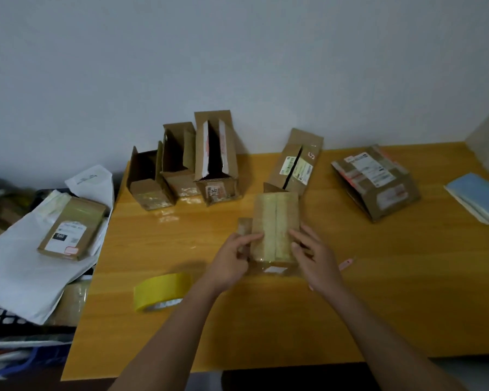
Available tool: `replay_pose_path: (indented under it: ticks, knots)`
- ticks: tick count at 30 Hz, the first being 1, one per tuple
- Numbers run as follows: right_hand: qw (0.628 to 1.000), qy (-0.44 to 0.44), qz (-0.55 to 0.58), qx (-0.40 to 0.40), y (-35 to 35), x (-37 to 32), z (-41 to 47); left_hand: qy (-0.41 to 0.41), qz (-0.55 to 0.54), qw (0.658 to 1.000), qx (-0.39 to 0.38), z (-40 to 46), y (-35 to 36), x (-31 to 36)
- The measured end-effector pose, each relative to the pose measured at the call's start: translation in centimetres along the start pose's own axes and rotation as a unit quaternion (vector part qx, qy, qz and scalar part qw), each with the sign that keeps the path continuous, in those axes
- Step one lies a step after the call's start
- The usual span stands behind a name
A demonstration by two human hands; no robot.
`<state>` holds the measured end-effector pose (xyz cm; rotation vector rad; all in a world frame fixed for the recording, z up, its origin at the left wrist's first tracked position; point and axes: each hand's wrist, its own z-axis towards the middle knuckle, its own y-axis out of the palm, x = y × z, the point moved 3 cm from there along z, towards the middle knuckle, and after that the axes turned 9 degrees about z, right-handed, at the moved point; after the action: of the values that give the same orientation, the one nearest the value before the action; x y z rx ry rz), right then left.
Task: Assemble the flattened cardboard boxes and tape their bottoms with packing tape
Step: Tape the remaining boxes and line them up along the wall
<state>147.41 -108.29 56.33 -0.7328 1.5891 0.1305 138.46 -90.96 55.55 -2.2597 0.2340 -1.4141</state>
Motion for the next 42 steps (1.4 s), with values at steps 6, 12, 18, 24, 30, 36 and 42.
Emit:
replay_pose_path:
  ticks: [6,12,18,24,30,36,42]
  knots:
    - [0.998,0.023,0.000,-0.057,-0.3,-0.2,-0.3,0.022,0.019,0.999,-0.020,-1.0,0.4,0.4]
    - [0.994,0.012,-0.026,-0.103,-0.8,-0.6,0.0,0.067,0.162,0.984,-0.038,-0.2,0.9,1.0]
    - [0.986,-0.015,-0.100,-0.130,-0.7,-0.2,0.7,0.052,0.145,0.986,-0.064,0.4,0.8,1.1]
    - [0.974,-0.053,-0.193,-0.102,0.0,-0.3,1.0,0.033,0.089,0.993,-0.069,1.2,1.0,0.8]
    - [0.964,-0.073,-0.228,-0.114,0.2,0.2,1.1,0.057,0.149,0.987,-0.018,1.2,1.3,0.7]
    - [0.950,-0.080,-0.264,-0.146,0.2,1.3,1.2,0.075,0.219,0.972,0.035,0.9,1.9,0.2]
    - [0.947,-0.061,-0.280,-0.148,0.5,1.7,1.4,0.081,0.274,0.953,0.103,0.1,2.8,0.0]
